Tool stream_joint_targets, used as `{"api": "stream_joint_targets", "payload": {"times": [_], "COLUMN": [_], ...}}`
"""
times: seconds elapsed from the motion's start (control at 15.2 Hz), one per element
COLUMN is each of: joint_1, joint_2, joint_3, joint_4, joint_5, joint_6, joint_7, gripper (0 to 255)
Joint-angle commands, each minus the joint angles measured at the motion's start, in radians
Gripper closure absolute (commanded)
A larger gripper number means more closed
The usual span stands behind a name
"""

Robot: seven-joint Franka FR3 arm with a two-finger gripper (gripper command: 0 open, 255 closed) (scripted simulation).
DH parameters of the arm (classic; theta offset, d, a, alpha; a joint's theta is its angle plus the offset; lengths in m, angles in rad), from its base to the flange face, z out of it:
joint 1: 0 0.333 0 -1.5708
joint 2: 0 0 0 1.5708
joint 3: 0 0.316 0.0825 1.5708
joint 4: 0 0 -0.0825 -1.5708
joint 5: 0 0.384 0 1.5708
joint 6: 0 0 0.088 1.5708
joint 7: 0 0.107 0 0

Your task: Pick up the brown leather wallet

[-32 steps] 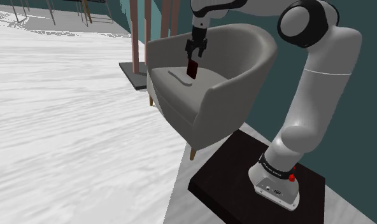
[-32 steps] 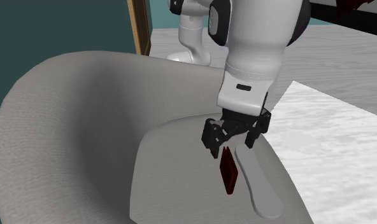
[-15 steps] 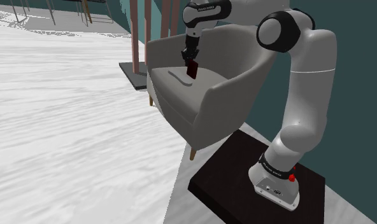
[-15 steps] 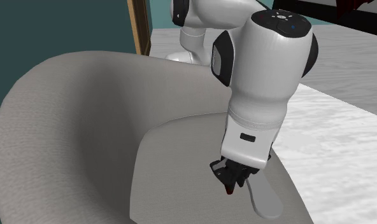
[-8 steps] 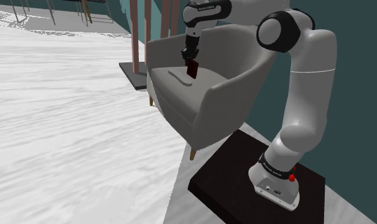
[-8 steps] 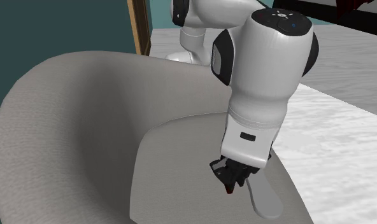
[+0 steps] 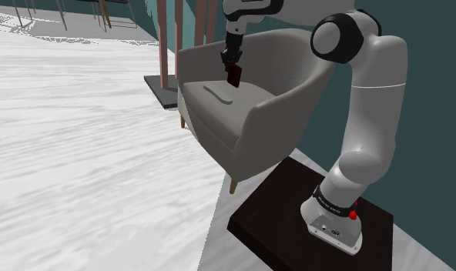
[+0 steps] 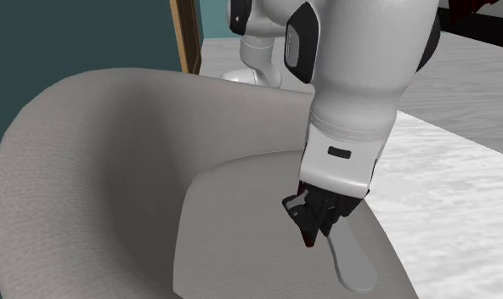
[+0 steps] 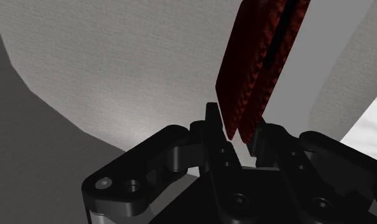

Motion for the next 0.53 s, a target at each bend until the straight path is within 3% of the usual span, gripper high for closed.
{"api": "stream_joint_targets", "payload": {"times": [0.0, 0.46], "joint_1": [-0.002, -0.007], "joint_2": [0.003, 0.016], "joint_3": [0.0, -0.001], "joint_4": [0.031, 0.12], "joint_5": [0.0, 0.002], "joint_6": [-0.028, -0.105], "joint_7": [0.0, 0.001], "gripper": [255, 255]}}
